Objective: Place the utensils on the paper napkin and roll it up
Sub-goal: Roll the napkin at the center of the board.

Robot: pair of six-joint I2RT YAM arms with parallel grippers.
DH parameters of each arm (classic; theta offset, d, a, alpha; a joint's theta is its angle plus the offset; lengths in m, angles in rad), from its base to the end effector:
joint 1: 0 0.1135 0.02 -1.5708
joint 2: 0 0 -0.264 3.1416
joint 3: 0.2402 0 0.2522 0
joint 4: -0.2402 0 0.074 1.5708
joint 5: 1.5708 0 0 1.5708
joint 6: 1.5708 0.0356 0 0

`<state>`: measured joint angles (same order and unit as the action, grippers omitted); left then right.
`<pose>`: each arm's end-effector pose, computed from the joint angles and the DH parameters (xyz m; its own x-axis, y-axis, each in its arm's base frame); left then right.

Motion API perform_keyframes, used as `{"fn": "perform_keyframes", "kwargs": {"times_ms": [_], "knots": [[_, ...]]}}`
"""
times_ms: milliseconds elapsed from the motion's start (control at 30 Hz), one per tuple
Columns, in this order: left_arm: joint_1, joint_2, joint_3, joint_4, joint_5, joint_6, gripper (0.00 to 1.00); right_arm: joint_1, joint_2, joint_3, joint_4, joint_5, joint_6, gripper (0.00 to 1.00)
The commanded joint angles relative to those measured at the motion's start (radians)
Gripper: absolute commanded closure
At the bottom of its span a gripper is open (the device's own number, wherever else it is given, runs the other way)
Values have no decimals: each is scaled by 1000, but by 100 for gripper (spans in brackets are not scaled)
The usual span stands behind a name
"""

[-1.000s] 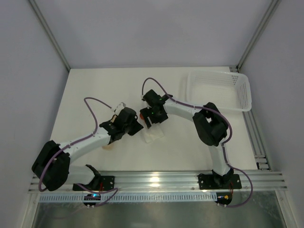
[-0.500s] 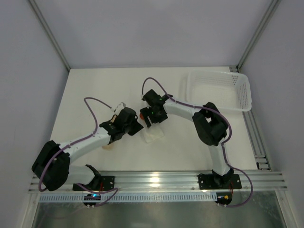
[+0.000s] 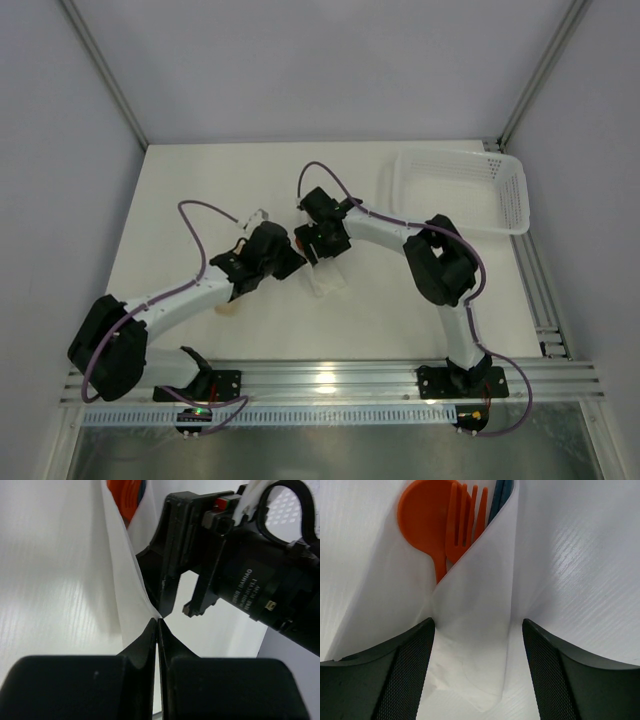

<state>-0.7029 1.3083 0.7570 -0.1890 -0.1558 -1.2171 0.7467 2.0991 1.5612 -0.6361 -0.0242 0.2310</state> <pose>0.2112 -0.1717 0.2176 -0.6953 -0.6255 -0.3539 -0.2918 0.6958 -0.6563 0.3198 0.2971 0.1665 -0.8160 -0.4433 -0.3711 -0.5127 0.8515 0.1102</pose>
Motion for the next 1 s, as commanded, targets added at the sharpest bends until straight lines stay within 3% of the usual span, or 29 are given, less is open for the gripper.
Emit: {"fn": "perform_keyframes", "kwargs": {"times_ms": [0, 967], "knots": [[-4, 14, 56, 89, 16, 40, 100, -1, 68, 3, 13, -5, -4, 25], [-17, 186, 169, 169, 53, 28, 100, -3, 127, -27, 26, -51, -9, 28]]}}
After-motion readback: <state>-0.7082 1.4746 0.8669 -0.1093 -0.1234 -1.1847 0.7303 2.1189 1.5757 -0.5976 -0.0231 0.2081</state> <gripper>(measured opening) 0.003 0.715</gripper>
